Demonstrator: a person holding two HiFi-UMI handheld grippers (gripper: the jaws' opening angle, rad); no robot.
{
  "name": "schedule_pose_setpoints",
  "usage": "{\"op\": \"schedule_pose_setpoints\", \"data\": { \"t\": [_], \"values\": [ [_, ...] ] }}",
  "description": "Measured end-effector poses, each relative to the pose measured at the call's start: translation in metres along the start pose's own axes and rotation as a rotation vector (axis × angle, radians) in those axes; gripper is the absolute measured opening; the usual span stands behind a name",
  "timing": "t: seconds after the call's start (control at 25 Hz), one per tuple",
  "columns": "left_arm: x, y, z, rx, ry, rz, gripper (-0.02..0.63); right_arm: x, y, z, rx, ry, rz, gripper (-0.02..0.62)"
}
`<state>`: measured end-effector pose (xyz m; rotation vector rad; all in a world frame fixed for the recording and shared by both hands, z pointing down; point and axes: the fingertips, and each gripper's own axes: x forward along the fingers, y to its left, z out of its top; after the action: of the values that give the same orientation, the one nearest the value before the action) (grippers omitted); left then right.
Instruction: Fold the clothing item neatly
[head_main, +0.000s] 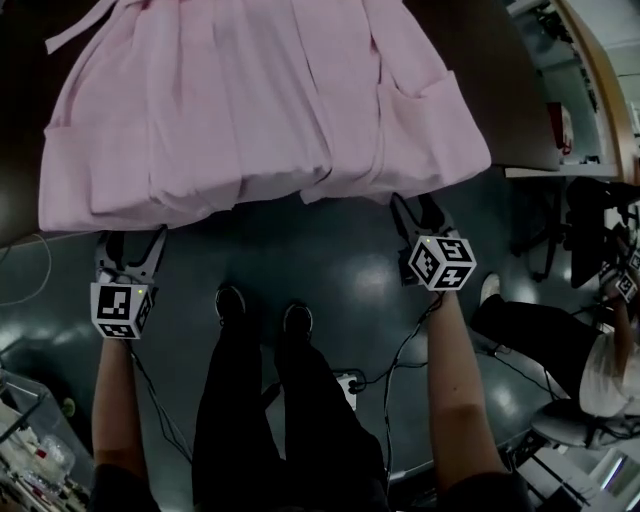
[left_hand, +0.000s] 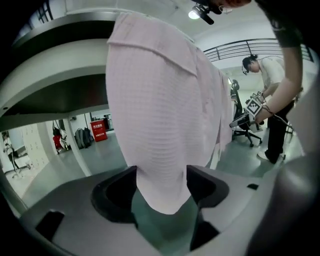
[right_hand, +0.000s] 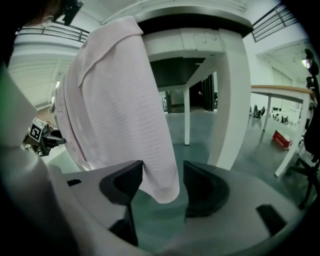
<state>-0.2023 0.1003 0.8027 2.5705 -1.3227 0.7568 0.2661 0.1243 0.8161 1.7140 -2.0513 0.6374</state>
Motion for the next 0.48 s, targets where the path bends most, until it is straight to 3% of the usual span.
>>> {"op": "schedule_pose_setpoints", "data": {
  "t": [0.08,0.16,0.2,0.28,0.36,0.44,0.48],
  "values": [
    [0.011,-0.007,-0.002,0.044,-0.006,0.003,0.301,0.017,0.002,0.002,-0.033,-0.009,0.018,0.225],
    [0.017,-0.015,-0.003,0.019,-0.003,-0.018,0.301,0.026,0.009,0.006,-0.046,-0.021,0.033,0.222],
    [0.018,-0.018,-0.004,-0.018,0.001,-0.033,0.300,0.026,0.013,0.008,-0.032,-0.034,0.035,0.187],
    [0.014,-0.026,-0.005,-0.059,0.019,-0.054,0.294,0.016,0.020,0.009,0.010,-0.053,0.027,0.002],
    [0.003,-0.033,-0.003,-0.039,0.043,-0.052,0.194,0.000,0.029,0.006,0.040,-0.049,0.041,0.002],
    [-0.012,-0.040,0.006,-0.038,0.058,-0.057,0.026,-0.022,0.040,0.006,0.066,-0.037,0.067,0.002],
    [-0.021,-0.046,0.011,-0.045,0.067,-0.072,0.026,-0.036,0.046,0.007,0.073,-0.032,0.077,0.002]
  ]
}}
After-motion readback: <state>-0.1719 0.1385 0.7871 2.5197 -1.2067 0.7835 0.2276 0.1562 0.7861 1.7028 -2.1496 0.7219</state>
